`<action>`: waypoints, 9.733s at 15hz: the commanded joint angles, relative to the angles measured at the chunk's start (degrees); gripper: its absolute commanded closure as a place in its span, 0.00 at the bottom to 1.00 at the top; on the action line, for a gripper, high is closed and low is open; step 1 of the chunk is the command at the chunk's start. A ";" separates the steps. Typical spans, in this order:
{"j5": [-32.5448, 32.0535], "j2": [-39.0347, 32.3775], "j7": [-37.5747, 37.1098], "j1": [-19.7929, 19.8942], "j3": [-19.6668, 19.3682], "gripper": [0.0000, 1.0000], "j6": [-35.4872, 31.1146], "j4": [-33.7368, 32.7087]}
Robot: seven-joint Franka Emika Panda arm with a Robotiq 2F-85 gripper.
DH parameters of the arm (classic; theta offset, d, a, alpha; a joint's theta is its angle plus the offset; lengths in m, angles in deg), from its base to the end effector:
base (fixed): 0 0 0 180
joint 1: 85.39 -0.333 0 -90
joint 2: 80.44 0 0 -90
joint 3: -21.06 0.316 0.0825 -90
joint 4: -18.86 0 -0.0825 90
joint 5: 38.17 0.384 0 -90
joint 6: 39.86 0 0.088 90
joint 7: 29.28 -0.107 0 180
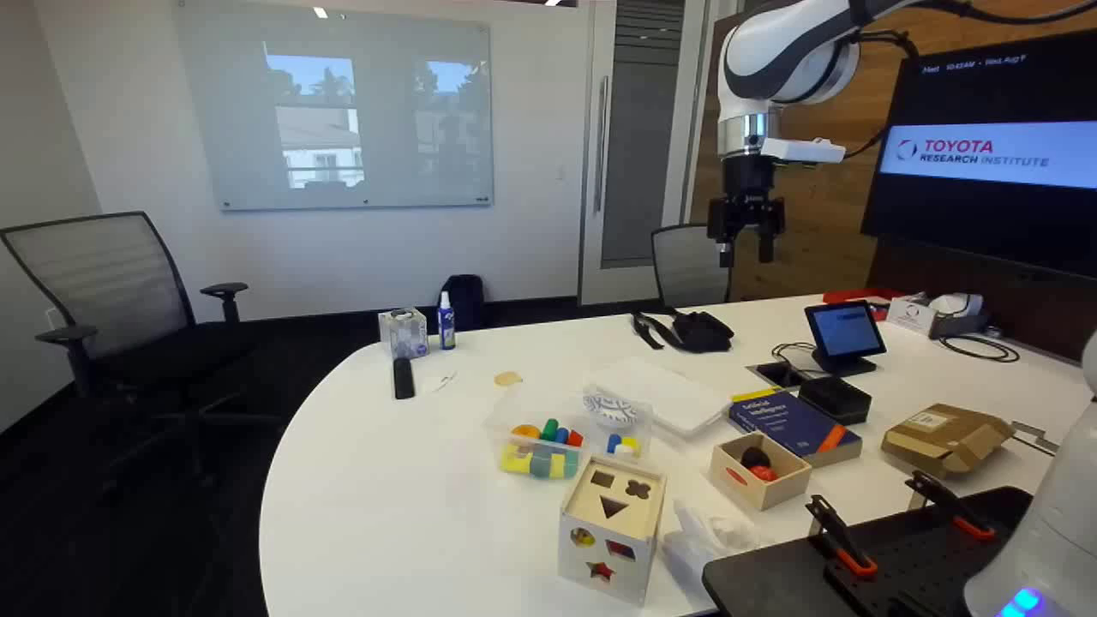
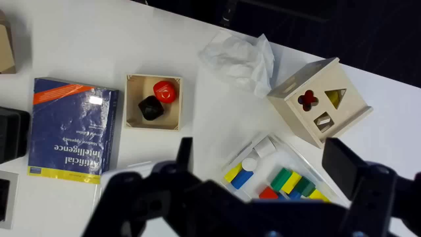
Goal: Use the paper towel to wipe the table
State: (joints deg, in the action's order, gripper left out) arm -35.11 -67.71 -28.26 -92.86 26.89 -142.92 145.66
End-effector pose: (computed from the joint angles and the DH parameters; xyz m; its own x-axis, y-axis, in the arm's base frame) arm 0.4475 0.1121 0.4558 0.9554 0.2248 -0.1915 0.2233 -0.9743 -0.0298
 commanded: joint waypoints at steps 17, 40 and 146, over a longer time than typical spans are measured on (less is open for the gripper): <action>5.03 -6.81 -6.21 -1.51 1.13 0.00 -46.04 34.12; 9.00 -50.61 -0.98 0.76 6.38 0.00 -66.29 17.10; 8.90 -60.47 -15.48 -4.01 -0.23 1.00 -83.07 4.90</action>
State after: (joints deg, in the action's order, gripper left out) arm -25.49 -129.39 -45.34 -101.28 20.90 -224.35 148.60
